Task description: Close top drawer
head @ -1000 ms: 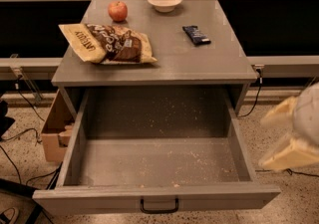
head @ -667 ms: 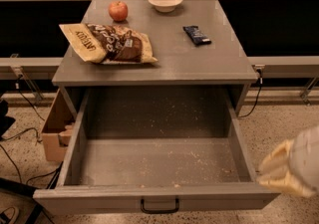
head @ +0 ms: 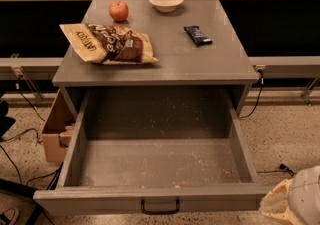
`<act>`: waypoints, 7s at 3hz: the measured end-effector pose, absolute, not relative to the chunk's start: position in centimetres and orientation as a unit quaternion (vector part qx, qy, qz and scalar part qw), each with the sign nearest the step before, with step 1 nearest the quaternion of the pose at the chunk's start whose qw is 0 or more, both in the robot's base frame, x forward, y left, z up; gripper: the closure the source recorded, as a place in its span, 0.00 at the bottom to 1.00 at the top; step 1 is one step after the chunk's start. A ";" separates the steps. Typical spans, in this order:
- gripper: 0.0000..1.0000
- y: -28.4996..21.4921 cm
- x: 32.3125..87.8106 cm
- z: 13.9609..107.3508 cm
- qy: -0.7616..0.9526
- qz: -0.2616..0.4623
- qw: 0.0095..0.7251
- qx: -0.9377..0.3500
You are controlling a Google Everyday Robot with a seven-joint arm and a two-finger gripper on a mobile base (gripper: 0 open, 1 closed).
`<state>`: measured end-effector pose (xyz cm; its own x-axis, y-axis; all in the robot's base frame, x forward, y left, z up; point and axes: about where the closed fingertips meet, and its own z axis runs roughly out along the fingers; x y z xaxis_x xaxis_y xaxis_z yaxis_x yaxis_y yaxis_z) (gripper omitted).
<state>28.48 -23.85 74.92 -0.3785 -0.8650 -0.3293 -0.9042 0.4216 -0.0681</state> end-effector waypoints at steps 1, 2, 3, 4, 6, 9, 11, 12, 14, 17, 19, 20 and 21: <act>1.00 -23.8 28.5 75.0 0.828 0.061 0.160 -0.534; 1.00 -22.6 28.1 71.2 0.826 0.096 0.162 -0.531; 1.00 -20.8 28.2 65.8 0.822 0.142 0.165 -0.526; 1.00 -19.4 28.8 61.8 0.818 0.176 0.172 -0.519; 1.00 -17.0 34.0 58.4 0.802 0.206 0.204 -0.522; 1.00 -13.8 41.8 59.9 0.776 0.211 0.233 -0.547; 1.00 -15.2 42.8 59.1 0.788 0.208 0.228 -0.533; 1.00 -15.1 44.3 59.0 0.782 0.208 0.233 -0.540; 1.00 -15.3 50.1 58.7 0.766 0.205 0.256 -0.553; 1.00 -16.2 57.5 58.9 0.754 0.197 0.284 -0.559; 1.00 -16.5 59.2 59.2 0.753 0.190 0.291 -0.559; 1.00 -16.5 58.9 59.2 0.753 0.190 0.291 -0.559; 1.00 -16.6 55.9 60.9 0.754 0.183 0.264 -0.573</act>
Offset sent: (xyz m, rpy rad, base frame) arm -0.0123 0.0368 -0.1171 0.1991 0.1040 0.0229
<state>55.86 -16.61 60.95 -0.2040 -0.7676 -0.6076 -0.9607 0.2764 -0.0267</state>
